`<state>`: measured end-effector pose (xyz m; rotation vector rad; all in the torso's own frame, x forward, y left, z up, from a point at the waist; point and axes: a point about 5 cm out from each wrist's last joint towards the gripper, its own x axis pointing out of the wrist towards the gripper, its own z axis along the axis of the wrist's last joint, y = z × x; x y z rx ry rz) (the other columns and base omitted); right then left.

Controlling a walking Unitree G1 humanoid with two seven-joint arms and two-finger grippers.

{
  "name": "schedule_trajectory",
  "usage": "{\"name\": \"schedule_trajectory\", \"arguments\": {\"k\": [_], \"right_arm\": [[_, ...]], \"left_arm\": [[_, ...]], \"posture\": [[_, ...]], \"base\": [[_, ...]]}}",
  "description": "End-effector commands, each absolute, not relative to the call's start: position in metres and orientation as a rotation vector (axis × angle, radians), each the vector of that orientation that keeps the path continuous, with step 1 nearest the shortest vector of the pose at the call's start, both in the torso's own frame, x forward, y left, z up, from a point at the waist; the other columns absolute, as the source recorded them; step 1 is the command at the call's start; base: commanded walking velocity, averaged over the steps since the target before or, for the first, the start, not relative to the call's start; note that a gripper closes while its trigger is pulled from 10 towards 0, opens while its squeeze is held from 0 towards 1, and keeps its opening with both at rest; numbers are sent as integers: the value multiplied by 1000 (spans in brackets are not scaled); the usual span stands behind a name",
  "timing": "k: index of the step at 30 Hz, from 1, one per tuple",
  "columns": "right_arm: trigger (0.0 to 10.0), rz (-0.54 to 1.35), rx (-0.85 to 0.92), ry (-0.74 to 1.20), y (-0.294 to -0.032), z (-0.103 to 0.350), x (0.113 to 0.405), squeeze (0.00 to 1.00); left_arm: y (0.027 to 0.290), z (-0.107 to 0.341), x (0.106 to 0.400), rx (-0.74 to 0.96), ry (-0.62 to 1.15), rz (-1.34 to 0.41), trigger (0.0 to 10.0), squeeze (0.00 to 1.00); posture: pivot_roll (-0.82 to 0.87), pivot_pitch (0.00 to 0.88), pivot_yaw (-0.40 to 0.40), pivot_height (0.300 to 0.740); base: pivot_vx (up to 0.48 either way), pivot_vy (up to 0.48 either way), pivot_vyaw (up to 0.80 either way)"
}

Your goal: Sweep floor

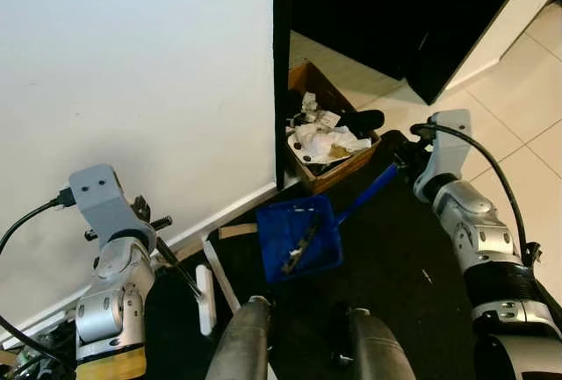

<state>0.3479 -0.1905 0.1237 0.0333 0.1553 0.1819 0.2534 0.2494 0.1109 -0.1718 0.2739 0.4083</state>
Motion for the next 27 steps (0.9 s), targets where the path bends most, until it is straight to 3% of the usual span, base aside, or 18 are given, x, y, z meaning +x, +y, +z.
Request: {"name": "schedule_trajectory", "arguments": {"k": [1, 14, 27], "right_arm": [[10000, 171, 52, 141, -193, 127, 348, 0], [10000, 226, 49, 188, -192, 125, 346, 0], [10000, 188, 33, 140, -213, 148, 344, 0]], "left_arm": [[254, 111, 253, -146, 266, 428, 10000, 0], [247, 119, 260, -61, 223, 380, 10000, 0], [246, 114, 260, -41, 239, 373, 10000, 0]], "posture": [[86, 223, 1, 740], [83, 224, -4, 740], [78, 220, -8, 740]], "base": [[0, 0, 0], [0, 0, 0], [0, 0, 0]]}}
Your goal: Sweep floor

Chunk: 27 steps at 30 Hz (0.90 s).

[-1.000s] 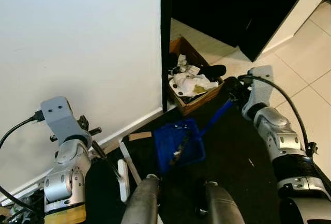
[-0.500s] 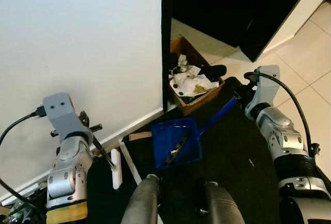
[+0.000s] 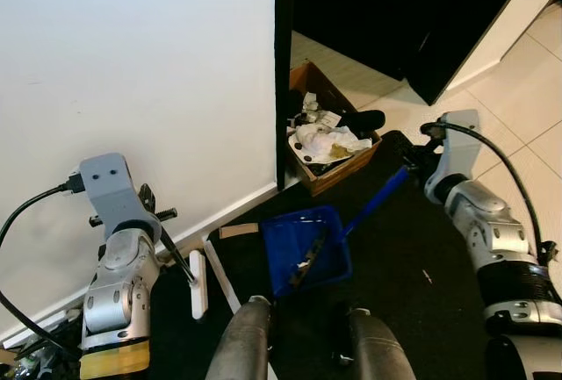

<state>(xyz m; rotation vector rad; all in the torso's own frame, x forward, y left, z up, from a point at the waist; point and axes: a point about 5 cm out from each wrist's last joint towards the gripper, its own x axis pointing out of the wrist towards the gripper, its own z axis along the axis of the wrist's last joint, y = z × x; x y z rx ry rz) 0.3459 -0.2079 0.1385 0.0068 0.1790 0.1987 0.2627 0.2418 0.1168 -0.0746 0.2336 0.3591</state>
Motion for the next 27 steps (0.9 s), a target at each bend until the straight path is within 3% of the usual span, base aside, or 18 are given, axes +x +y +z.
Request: {"name": "schedule_trajectory", "arguments": {"k": [1, 16, 27], "right_arm": [[10000, 187, 33, 136, -214, 149, 344, 0], [10000, 144, 60, 185, -219, 134, 336, 0], [10000, 148, 63, 187, -219, 134, 336, 0]], "left_arm": [[246, 114, 260, -39, 242, 374, 10000, 0], [240, 109, 263, -7, 265, 350, 10000, 0], [240, 107, 263, -2, 272, 350, 10000, 0]], "posture": [[78, 220, -8, 740], [75, 210, -4, 740], [75, 205, -6, 740]], "base": [[0, 0, 0], [0, 0, 0], [0, -353, 0]]}}
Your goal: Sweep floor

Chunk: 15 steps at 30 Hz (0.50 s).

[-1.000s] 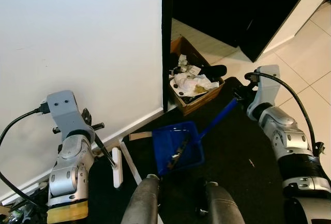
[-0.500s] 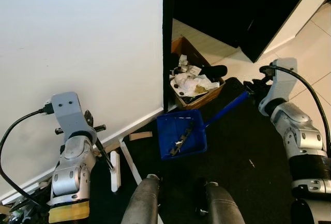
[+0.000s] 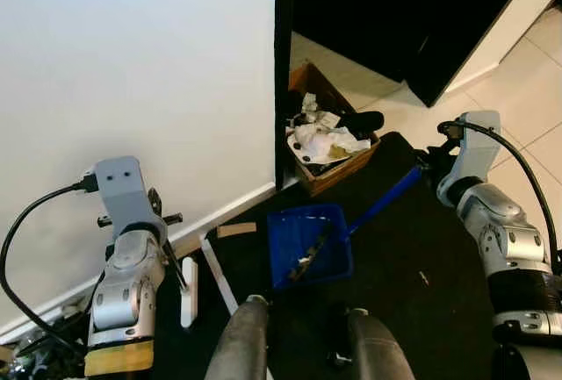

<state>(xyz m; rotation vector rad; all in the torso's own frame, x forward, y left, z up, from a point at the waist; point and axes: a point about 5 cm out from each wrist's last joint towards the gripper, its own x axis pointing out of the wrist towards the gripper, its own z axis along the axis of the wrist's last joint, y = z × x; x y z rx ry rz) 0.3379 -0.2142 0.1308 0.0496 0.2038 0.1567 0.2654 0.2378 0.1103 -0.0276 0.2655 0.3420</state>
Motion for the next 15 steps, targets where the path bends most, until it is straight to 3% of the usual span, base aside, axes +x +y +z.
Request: {"name": "schedule_trajectory", "arguments": {"k": [1, 10, 15], "right_arm": [[10000, 148, 63, 188, -219, 134, 336, 0], [10000, 148, 64, 192, -218, 132, 336, 0], [10000, 150, 65, 196, -217, 131, 335, 0]], "left_arm": [[240, 107, 263, -1, 271, 350, 10000, 0], [240, 107, 263, -2, 272, 352, 10000, 0], [241, 107, 263, -4, 272, 357, 10000, 0]], "posture": [[75, 205, -6, 740], [76, 209, -4, 740], [75, 212, -5, 740]], "base": [[0, -454, 0], [0, -452, 0], [258, -351, 0]]}}
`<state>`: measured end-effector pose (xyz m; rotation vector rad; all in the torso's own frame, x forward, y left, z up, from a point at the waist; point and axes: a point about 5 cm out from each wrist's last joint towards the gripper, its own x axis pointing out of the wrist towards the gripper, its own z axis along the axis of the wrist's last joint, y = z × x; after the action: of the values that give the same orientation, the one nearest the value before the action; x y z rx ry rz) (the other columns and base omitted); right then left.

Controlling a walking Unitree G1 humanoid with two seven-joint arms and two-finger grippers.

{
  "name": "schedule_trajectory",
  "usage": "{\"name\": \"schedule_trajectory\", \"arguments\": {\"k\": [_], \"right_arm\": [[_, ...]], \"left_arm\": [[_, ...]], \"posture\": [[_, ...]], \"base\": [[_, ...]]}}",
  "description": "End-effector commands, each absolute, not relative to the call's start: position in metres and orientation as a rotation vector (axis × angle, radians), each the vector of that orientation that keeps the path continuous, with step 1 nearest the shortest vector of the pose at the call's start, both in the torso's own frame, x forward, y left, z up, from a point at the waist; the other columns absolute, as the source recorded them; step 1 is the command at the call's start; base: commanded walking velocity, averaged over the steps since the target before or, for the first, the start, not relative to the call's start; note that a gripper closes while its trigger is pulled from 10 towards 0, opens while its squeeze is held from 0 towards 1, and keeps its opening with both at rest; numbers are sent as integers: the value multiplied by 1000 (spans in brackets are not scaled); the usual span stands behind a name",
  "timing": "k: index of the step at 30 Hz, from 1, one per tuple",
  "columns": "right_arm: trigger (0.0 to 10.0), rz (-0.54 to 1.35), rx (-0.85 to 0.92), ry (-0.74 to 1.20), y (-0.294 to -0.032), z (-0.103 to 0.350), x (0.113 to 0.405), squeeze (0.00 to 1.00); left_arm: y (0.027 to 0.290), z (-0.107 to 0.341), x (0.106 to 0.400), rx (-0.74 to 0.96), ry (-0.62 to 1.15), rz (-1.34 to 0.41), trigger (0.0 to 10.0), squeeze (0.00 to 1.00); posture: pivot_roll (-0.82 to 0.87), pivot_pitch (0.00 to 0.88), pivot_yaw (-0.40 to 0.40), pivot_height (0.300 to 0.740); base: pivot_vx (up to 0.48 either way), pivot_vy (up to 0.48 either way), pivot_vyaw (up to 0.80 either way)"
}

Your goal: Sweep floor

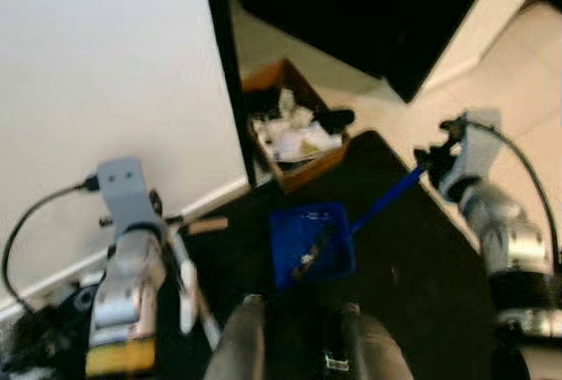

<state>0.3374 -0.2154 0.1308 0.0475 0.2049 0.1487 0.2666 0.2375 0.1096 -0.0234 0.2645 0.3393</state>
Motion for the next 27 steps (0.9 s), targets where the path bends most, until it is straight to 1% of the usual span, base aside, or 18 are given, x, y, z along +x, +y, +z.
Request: {"name": "schedule_trajectory", "arguments": {"k": [1, 9, 27], "right_arm": [[10000, 150, 65, 196, -217, 131, 335, 0], [10000, 150, 64, 198, -218, 131, 335, 0], [10000, 148, 62, 200, -218, 130, 335, 0]], "left_arm": [[241, 107, 263, -4, 272, 357, 10000, 0], [241, 107, 263, -5, 273, 359, 10000, 0], [242, 106, 263, -9, 277, 366, 10000, 0]], "posture": [[75, 212, -5, 740], [74, 213, -5, 740], [73, 215, -7, 740]], "base": [[270, -341, 0], [308, -319, 0], [380, 0, 0]]}}
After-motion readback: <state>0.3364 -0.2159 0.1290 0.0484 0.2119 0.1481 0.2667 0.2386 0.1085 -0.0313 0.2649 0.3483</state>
